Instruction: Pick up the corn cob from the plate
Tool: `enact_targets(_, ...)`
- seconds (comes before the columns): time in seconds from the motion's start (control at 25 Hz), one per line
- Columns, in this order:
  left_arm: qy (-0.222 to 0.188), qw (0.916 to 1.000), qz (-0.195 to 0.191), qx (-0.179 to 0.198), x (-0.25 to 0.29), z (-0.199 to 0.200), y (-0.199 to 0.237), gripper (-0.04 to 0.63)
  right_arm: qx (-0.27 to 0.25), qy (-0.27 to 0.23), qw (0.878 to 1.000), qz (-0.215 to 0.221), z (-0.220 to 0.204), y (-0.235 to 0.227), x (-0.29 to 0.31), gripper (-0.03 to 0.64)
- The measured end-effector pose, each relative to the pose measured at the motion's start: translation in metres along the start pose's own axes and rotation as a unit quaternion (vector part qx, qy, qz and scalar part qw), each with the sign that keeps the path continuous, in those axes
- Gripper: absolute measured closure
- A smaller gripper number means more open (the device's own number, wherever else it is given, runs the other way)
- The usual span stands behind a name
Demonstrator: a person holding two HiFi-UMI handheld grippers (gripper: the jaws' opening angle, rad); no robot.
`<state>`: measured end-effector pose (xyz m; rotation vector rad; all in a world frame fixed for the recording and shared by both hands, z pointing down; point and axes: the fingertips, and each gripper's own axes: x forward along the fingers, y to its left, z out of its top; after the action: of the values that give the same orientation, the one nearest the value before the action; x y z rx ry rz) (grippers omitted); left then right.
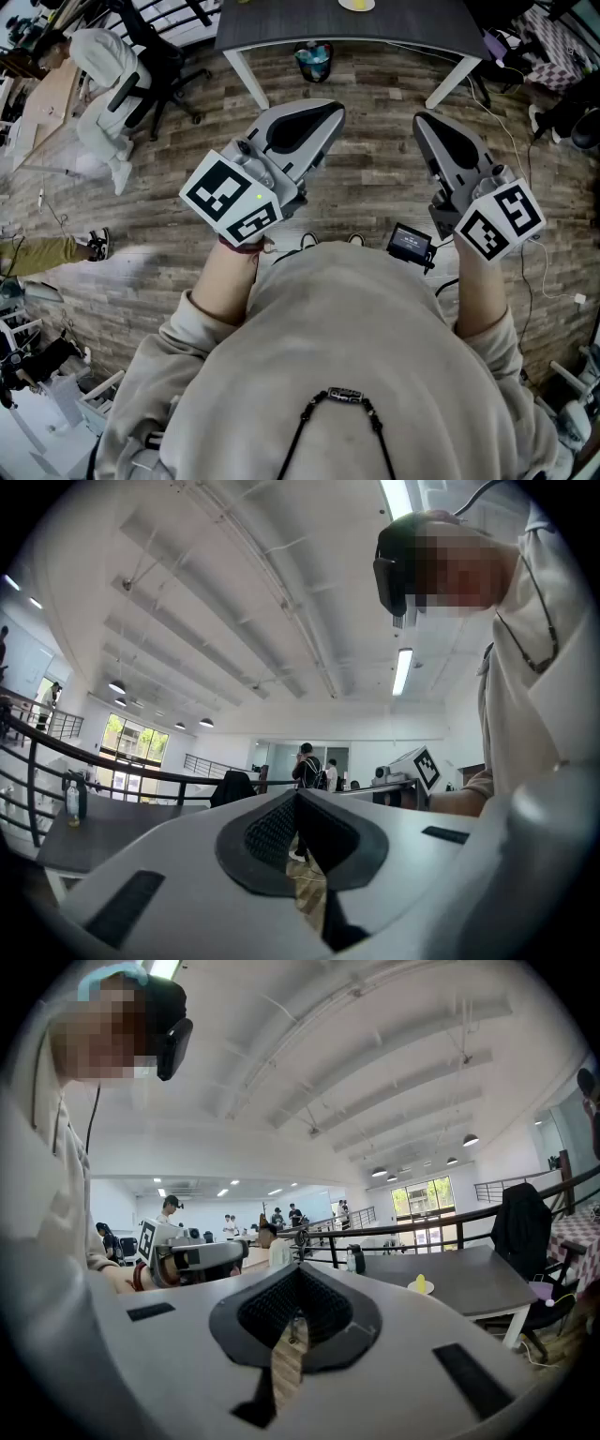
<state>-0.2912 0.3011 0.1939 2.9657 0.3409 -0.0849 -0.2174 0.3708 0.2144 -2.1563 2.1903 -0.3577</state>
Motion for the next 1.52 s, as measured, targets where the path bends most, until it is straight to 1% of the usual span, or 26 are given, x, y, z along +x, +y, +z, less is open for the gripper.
enact_targets(0.12, -0.004, 1.0, 0.0, -0.007, 0.001, 0.002, -0.001, 0.594, 0.0, -0.002, 1.0, 0.002, 0.002, -0.002, -0.001, 0.601)
enact_targets(0.2, -0.007, 1.0, 0.004, -0.002, 0.006, 0.002, -0.001, 0.594, 0.002, -0.002, 1.0, 0.003, 0.001, -0.007, -0.004, 0.601)
enact_targets(0.32, -0.006, 0.9999, 0.009, 0.011, 0.02, 0.001, -0.003, 0.594, 0.017, -0.011, 1.0, 0.004, 0.001, -0.022, -0.011, 0.601)
enact_targets(0.48, 0.001, 1.0, -0.002, 0.006, 0.04, -0.005, -0.01, 0.594, 0.028, -0.025, 0.999, -0.002, 0.001, -0.047, -0.023, 0.601)
enact_targets(0.64, 0.013, 0.9992, 0.013, 0.036, 0.059, -0.011, -0.013, 0.595, 0.033, -0.03, 0.999, 0.002, -0.001, -0.066, -0.033, 0.601)
enact_targets(0.8, 0.022, 0.9993, 0.014, 0.027, 0.071, -0.015, -0.023, 0.595, 0.046, -0.02, 0.999, 0.019, -0.008, -0.077, -0.043, 0.601)
enact_targets(0.88, 0.027, 0.999, 0.014, 0.031, 0.074, -0.018, -0.028, 0.595, 0.051, -0.017, 0.998, 0.025, -0.012, -0.083, -0.046, 0.601)
enact_targets(0.96, 0.026, 0.9987, 0.025, 0.035, 0.074, -0.021, -0.026, 0.595, 0.055, -0.014, 0.998, 0.028, -0.018, -0.09, -0.047, 0.601)
enact_targets(1.08, 0.028, 0.9985, 0.044, 0.015, 0.073, -0.027, -0.016, 0.594, 0.062, -0.008, 0.998, 0.032, -0.025, -0.1, -0.047, 0.601)
enact_targets(1.2, 0.025, 0.9985, 0.05, -0.002, 0.071, -0.023, -0.006, 0.594, 0.063, -0.02, 0.997, 0.03, -0.02, -0.107, -0.046, 0.601)
enact_targets(1.32, 0.019, 0.9987, 0.047, -0.002, 0.074, -0.019, -0.002, 0.594, 0.062, -0.037, 0.997, 0.031, -0.011, -0.108, -0.045, 0.601)
enact_targets(1.52, 0.01, 0.9993, 0.032, -0.018, 0.086, -0.024, 0.013, 0.594, 0.057, -0.037, 0.998, 0.019, -0.005, -0.116, -0.038, 0.601)
